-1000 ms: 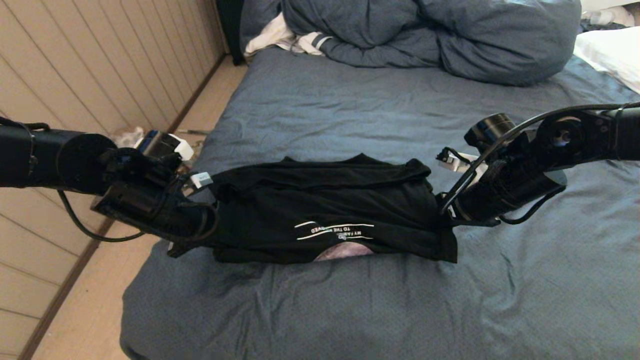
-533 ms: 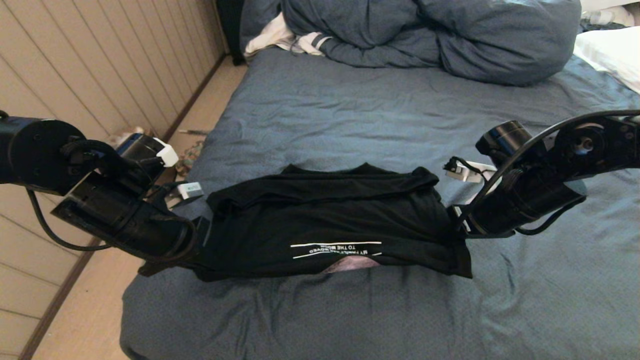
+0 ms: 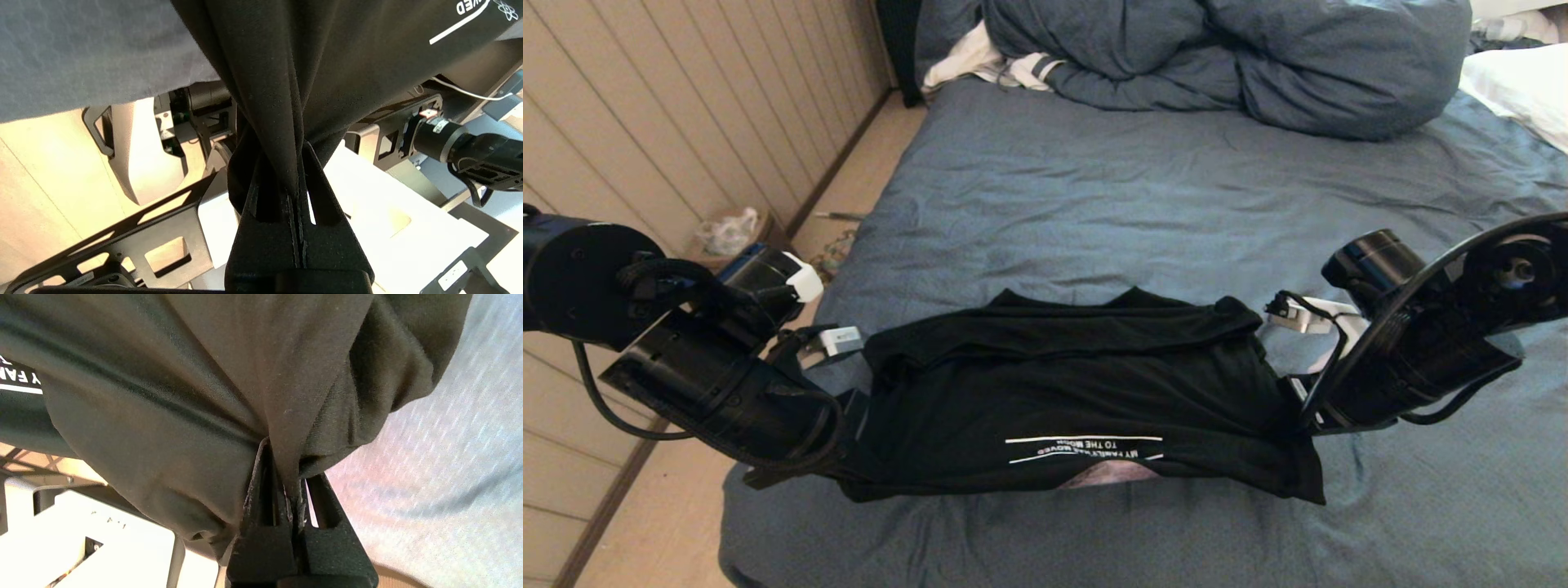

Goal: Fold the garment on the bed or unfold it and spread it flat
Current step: Fold the black T-shirt

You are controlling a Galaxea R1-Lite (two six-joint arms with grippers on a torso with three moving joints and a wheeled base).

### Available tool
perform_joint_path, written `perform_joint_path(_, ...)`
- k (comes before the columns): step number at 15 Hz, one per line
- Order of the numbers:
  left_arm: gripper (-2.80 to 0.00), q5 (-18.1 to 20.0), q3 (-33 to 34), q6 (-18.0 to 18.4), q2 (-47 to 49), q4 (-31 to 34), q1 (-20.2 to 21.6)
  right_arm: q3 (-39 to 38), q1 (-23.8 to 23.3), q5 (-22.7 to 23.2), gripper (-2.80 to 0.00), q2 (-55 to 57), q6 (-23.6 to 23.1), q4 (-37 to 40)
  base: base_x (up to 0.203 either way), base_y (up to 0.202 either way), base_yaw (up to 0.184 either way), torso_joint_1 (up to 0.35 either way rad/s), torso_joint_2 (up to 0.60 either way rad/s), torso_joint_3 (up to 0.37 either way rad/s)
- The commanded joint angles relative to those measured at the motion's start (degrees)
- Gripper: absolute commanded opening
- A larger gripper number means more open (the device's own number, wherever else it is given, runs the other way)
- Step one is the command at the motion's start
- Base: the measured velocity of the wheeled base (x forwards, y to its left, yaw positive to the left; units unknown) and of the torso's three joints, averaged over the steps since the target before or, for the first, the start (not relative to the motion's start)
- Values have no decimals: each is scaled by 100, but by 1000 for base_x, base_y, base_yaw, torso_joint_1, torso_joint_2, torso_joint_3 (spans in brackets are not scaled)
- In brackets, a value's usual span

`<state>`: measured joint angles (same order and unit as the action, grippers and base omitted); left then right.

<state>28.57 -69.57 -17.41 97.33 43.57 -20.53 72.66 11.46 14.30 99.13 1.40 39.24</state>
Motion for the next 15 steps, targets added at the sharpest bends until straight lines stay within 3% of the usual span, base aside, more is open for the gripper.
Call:
perform_joint_path(1,-280,21,103,-8,-50,29,-20,-143,-2,11,-280,-135,0,22,0,0,0,0,0,0)
perform_joint_path(4,-280,18,275,0,-87,-1,-78,-256,7,-6,-280,-122,-31,5,0,0,0,0,0,0)
perform_joint_path(5,-280,12,350,16,-107,-63,-117,-314,14,-15,0,-122,-43,-20,0,0,0,0,0,0)
perform_joint_path(6,0,1,430,25,-145,-138,-142,-327,18,-6,0,-108,-44,-62,0,0,0,0,0,0)
perform_joint_path(11,0,-29,467,22,-388,-230,-131,-313,8,16,0,-257,-164,-75,0,0,0,0,0,0)
perform_joint_path(15,0,-191,-374,51,-1002,-236,550,432,-32,60,0,-565,-129,-68,0,0,0,0,0,0)
